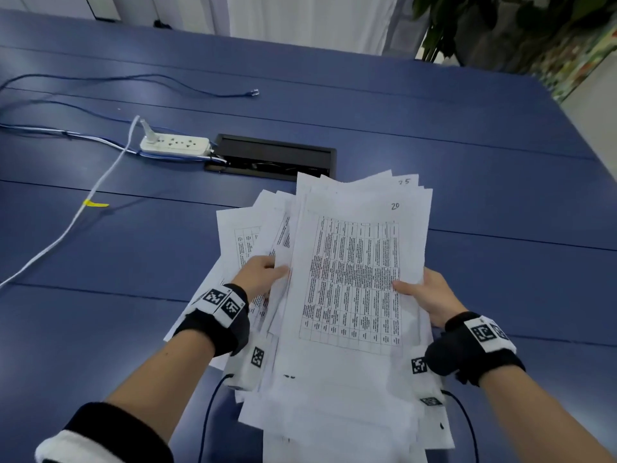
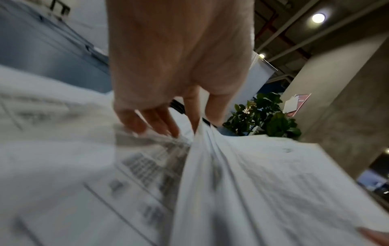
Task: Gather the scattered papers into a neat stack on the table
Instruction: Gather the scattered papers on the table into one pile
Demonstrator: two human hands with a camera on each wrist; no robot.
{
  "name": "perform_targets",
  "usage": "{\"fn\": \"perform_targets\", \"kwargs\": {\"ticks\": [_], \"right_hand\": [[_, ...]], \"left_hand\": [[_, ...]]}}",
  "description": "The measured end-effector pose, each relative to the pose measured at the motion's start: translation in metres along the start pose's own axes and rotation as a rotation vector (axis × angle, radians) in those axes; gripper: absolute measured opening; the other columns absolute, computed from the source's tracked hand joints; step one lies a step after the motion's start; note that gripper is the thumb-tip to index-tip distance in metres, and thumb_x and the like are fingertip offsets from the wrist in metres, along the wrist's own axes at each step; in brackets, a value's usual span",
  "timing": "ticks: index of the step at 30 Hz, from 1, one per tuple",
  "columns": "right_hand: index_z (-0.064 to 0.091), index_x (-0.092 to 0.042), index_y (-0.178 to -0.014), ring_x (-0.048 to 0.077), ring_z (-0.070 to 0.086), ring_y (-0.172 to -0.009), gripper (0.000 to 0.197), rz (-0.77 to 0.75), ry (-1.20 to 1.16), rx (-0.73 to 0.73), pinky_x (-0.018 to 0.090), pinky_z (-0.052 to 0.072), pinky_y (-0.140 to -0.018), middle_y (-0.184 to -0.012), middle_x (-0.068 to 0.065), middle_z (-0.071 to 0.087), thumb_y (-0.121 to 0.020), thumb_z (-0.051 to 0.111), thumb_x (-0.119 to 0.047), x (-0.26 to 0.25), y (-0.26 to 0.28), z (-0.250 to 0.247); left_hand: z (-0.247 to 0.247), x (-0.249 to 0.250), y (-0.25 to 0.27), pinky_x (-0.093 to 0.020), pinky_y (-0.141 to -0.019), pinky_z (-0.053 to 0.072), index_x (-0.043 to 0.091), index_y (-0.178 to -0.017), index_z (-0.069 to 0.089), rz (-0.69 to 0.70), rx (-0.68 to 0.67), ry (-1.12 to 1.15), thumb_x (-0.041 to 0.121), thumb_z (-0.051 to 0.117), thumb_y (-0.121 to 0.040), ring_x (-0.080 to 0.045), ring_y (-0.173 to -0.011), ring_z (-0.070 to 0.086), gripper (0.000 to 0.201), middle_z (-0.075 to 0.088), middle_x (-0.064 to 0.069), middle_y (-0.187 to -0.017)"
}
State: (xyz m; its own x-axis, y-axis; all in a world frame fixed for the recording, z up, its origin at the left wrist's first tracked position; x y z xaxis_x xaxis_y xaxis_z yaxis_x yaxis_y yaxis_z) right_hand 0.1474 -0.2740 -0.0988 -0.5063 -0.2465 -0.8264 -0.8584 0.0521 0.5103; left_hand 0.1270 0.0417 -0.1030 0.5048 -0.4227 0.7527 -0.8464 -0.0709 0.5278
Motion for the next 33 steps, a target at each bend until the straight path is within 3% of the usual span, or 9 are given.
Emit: {"fn": "perform_targets", "kwargs": {"ticks": [3,5,9,13,15,18,22,27,33], "right_hand": [[0.056,-0.005,-0.12,0.029,0.06,-0.108,0.039,-0.018,-0.062,0.061,0.042,0.044,-0.099,-0.116,0.01,0.063,-0.083,0.063,0.002,0.003,0.001,-0.018],[0.056,-0.004,-0.121,0.032,0.059,-0.11,0.039,-0.011,-0.118,0.092,0.047,0.043,-0.102,-0.12,0.014,0.062,-0.083,0.062,0.004,0.008,0.0,-0.026],[0.055,-0.003,-0.121,0.034,0.058,-0.111,0.039,0.001,-0.165,0.111,0.05,0.041,-0.104,-0.12,0.018,0.061,-0.084,0.061,0.005,0.013,0.0,-0.026],[0.056,-0.004,-0.12,0.034,0.058,-0.112,0.037,0.018,-0.199,0.104,0.049,0.041,-0.103,-0.122,0.018,0.061,-0.084,0.06,0.004,0.015,-0.001,-0.025],[0.056,-0.005,-0.119,0.035,0.058,-0.113,0.037,0.021,-0.196,0.092,0.05,0.041,-0.104,-0.122,0.018,0.061,-0.083,0.061,0.005,0.014,-0.002,-0.023],[0.056,-0.005,-0.121,0.033,0.058,-0.112,0.039,0.028,-0.195,0.077,0.049,0.041,-0.104,-0.122,0.016,0.062,-0.083,0.061,0.004,0.016,0.0,-0.024],[0.056,-0.006,-0.119,0.03,0.059,-0.108,0.038,0.038,-0.159,0.049,0.043,0.043,-0.1,-0.118,0.014,0.062,-0.083,0.062,0.004,0.019,0.005,-0.019],[0.056,-0.008,-0.119,0.029,0.059,-0.108,0.038,0.034,-0.129,0.01,0.041,0.043,-0.101,-0.117,0.011,0.063,-0.083,0.062,0.002,0.018,0.008,-0.005],[0.058,-0.015,-0.11,0.028,0.059,-0.109,0.031,0.018,-0.162,-0.002,0.043,0.041,-0.104,-0.105,0.002,0.066,-0.084,0.061,0.002,0.014,0.01,-0.014]], "left_hand": [[-0.042,-0.004,0.001,-0.04,-0.107,0.03,0.019,-0.128,0.054,-0.054,0.285,-0.23,0.029,0.053,-0.091,-0.031,-0.129,0.036,0.039,0.039,-0.008,-0.14],[-0.049,-0.006,0.003,-0.043,-0.107,0.03,0.019,-0.132,0.046,-0.091,0.326,-0.312,0.027,0.059,-0.087,-0.035,-0.129,0.032,0.048,0.031,-0.011,-0.141],[-0.031,-0.005,-0.003,-0.035,-0.102,0.038,0.005,-0.133,0.036,-0.092,0.257,-0.187,0.022,0.068,-0.082,-0.032,-0.12,0.048,0.062,0.04,-0.018,-0.136],[-0.024,-0.003,-0.008,-0.031,-0.1,0.039,0.007,-0.123,0.055,-0.128,0.18,-0.309,0.024,0.065,-0.084,-0.028,-0.12,0.052,0.043,0.058,-0.012,-0.128],[-0.023,0.001,-0.005,-0.034,-0.102,0.038,0.012,-0.121,0.057,-0.125,0.203,-0.407,0.028,0.066,-0.082,-0.03,-0.122,0.046,0.043,0.052,-0.013,-0.131],[-0.023,0.001,0.004,-0.038,-0.102,0.035,0.009,-0.132,0.035,-0.131,0.263,-0.47,0.03,0.074,-0.075,-0.034,-0.126,0.032,0.072,0.03,-0.016,-0.136],[-0.025,-0.006,0.005,-0.038,-0.103,0.038,0.002,-0.134,0.028,-0.148,0.242,-0.445,0.032,0.083,-0.063,-0.032,-0.124,0.043,0.094,0.04,-0.017,-0.135],[-0.018,-0.001,0.013,-0.034,-0.1,0.039,-0.002,-0.132,0.039,-0.154,0.134,-0.362,0.024,0.076,-0.075,-0.031,-0.125,0.047,0.073,0.05,-0.016,-0.135],[-0.013,0.001,0.016,-0.026,-0.08,0.045,0.002,-0.11,0.063,-0.002,0.204,-0.118,0.015,0.073,-0.076,-0.024,-0.097,0.061,0.038,0.066,-0.008,-0.109]]}}
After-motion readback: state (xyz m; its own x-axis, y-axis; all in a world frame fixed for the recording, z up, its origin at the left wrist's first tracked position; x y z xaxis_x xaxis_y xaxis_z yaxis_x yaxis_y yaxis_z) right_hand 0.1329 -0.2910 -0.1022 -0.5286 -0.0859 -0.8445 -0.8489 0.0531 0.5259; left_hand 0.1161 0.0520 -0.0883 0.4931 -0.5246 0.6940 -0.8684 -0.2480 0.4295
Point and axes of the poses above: each hand's wrist, its own y-axis away from the middle knuckle, its own z-axis out of the palm, x = y × z, the point moved 9 cm from there along -y, towards the middle knuckle
